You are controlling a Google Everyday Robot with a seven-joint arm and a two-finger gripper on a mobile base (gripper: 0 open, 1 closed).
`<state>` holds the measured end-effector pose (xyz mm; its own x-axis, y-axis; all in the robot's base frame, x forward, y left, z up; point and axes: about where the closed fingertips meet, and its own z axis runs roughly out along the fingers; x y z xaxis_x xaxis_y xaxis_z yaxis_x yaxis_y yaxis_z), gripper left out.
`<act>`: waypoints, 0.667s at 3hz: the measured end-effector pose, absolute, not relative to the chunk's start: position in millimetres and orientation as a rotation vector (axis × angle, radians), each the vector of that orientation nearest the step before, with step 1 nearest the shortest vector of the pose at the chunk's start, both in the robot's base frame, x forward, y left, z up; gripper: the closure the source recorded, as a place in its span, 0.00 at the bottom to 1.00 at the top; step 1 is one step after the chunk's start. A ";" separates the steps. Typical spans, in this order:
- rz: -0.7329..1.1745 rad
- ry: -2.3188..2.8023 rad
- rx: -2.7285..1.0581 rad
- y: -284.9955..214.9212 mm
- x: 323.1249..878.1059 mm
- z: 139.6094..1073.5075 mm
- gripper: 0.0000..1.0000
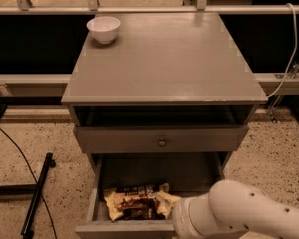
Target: Pick brown chip bag from middle drawer and place on counter
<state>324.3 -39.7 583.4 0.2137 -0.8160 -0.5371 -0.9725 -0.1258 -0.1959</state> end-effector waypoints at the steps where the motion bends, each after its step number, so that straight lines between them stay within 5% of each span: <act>1: 0.372 1.664 -1.966 -44.4 399.2 562.8 0.00; 2: 0.388 1.649 -1.926 -47.4 495.1 512.8 0.00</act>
Offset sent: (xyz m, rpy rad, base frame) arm 0.3036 -0.0071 -0.1017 0.1254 -0.0893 -0.0767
